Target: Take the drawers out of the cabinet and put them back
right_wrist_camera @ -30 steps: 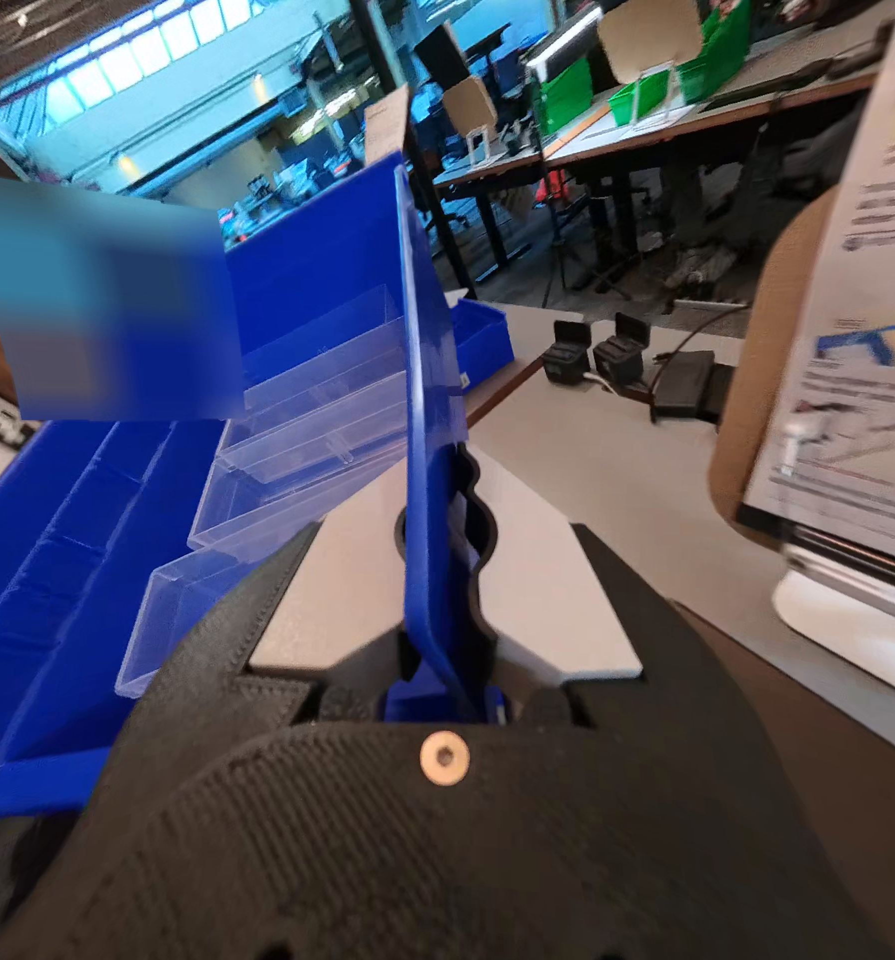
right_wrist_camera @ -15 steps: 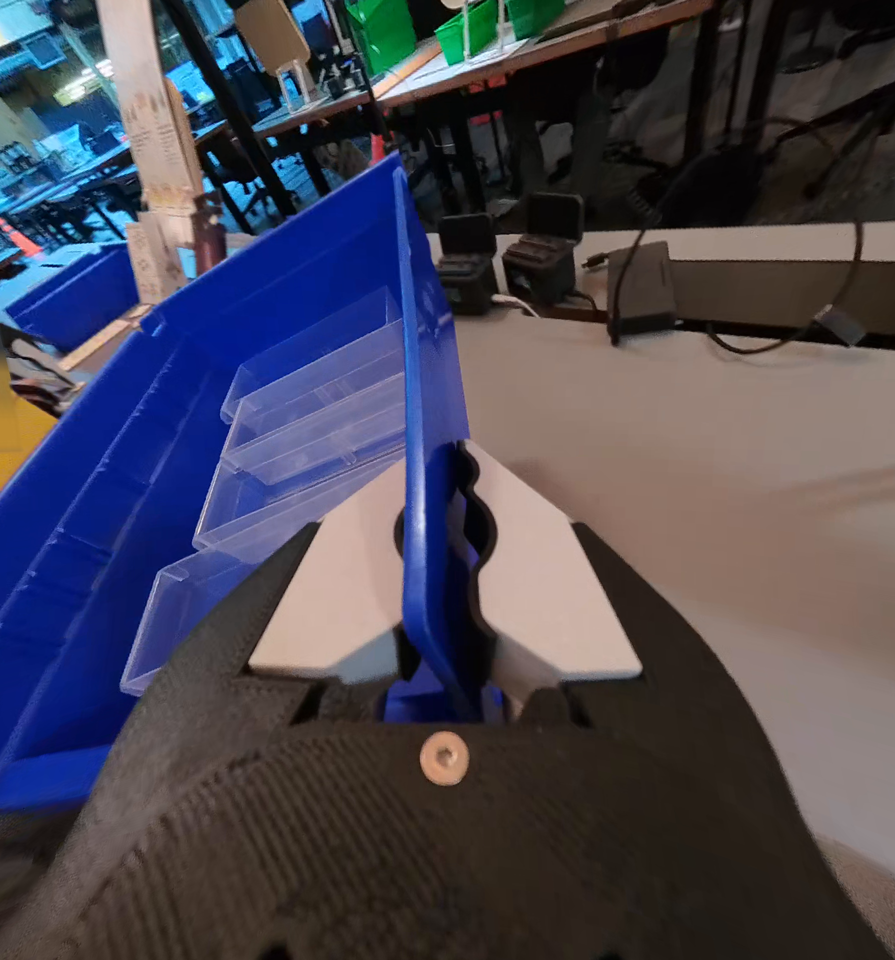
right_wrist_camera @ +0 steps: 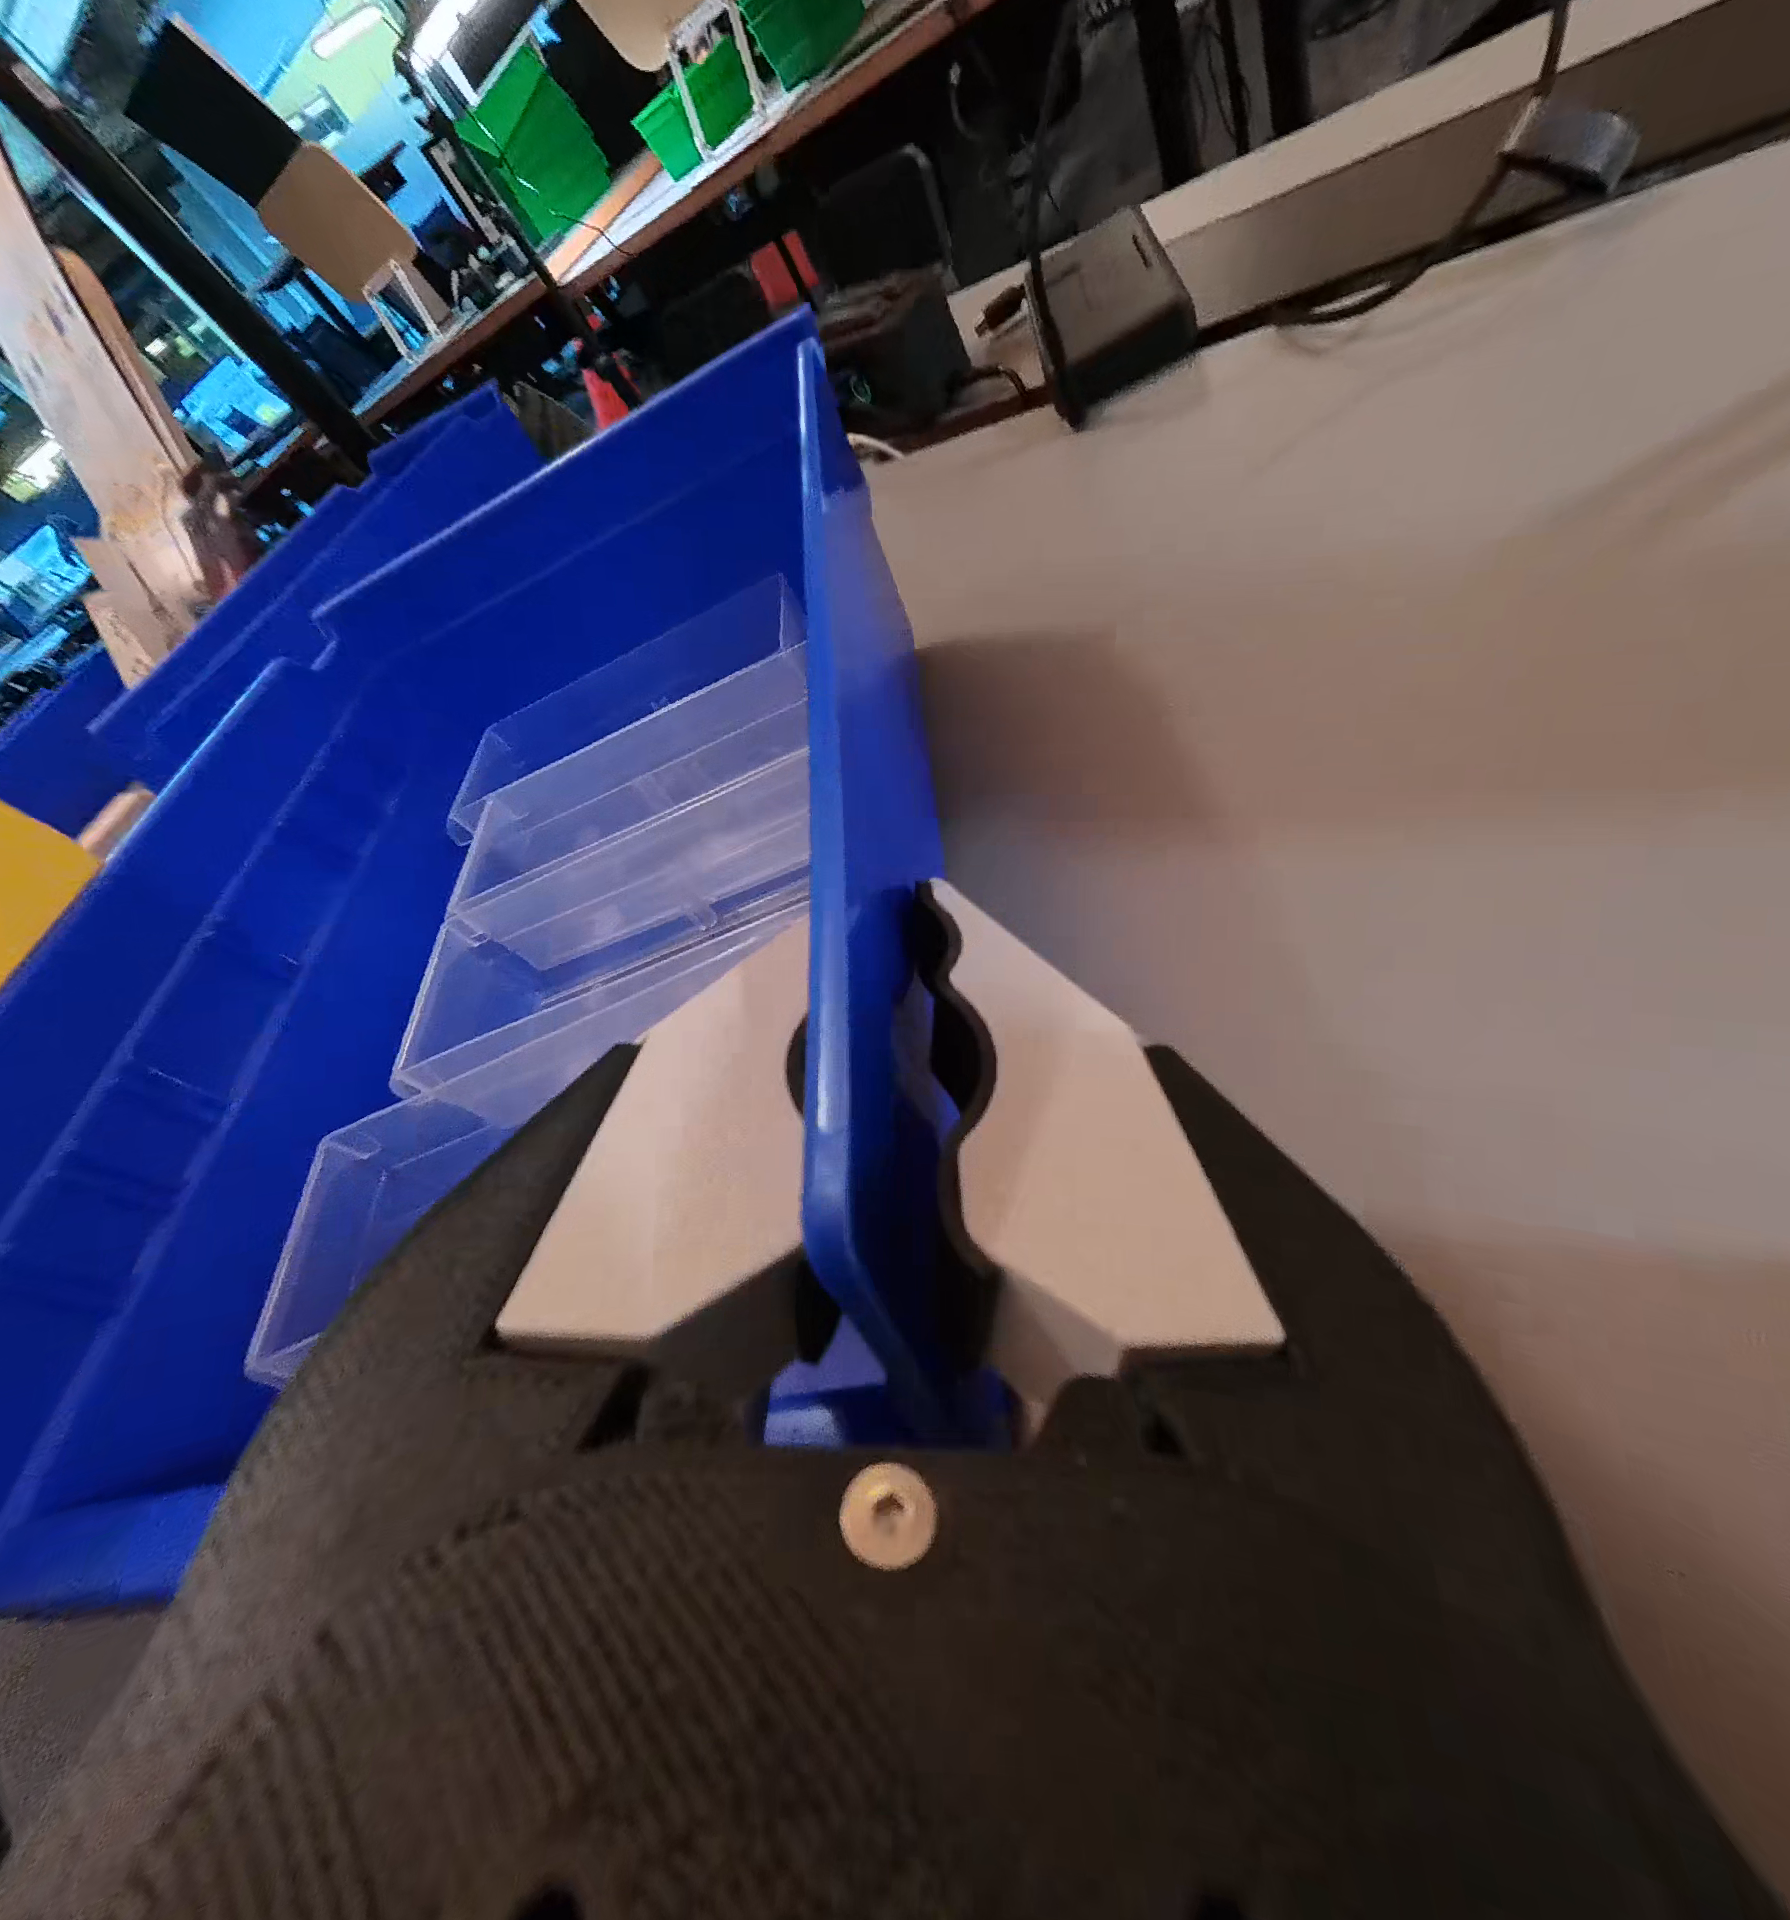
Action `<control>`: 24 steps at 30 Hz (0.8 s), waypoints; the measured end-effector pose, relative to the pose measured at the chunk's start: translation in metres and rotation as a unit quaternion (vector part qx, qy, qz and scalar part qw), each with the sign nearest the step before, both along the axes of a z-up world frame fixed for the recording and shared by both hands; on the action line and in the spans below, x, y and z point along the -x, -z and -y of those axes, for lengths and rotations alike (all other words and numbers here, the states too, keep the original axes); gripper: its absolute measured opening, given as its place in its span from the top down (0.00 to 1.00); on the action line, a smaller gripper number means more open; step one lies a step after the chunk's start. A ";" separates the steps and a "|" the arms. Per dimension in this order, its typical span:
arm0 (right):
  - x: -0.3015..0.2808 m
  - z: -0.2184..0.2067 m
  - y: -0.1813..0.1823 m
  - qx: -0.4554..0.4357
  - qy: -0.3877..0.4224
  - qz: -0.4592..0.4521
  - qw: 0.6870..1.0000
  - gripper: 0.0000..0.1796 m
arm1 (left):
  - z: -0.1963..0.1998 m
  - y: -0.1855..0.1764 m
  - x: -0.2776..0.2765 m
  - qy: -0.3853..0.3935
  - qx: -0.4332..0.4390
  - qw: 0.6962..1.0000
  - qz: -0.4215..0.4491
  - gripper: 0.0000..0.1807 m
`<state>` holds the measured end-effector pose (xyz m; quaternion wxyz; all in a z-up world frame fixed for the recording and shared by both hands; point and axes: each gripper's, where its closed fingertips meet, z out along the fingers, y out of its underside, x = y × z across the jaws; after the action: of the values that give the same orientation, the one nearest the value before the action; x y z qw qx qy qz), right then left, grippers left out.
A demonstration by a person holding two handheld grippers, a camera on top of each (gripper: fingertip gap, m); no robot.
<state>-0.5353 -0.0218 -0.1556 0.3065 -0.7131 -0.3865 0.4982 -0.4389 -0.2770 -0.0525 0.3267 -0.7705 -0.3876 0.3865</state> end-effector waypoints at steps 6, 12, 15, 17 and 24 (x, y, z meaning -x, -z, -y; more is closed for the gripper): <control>-0.009 0.022 0.007 -0.021 0.021 0.000 1.000 0.93 | 0.014 -0.008 0.004 -0.023 0.002 1.000 -0.017 0.98; -0.027 0.107 -0.002 0.014 -0.041 -0.043 0.998 0.69 | 0.008 -0.018 -0.003 -0.008 -0.011 1.000 -0.022 0.98; -0.032 0.129 -0.002 0.003 -0.068 -0.037 0.997 0.67 | 0.003 -0.026 -0.010 0.005 -0.017 0.999 -0.031 0.98; -0.038 0.140 -0.002 0.009 -0.092 -0.028 0.995 0.66 | 0.000 -0.033 -0.014 0.015 -0.025 0.999 -0.039 0.97; -0.064 0.144 -0.027 0.070 -0.164 -0.045 0.983 0.60 | -0.018 -0.051 -0.033 0.048 -0.036 0.997 -0.051 0.98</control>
<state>-0.4708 -0.1661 -0.1287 0.1874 -0.6363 -0.4483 0.5992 -0.4055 -0.2591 -0.0017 0.3920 -0.7549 -0.3469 0.3951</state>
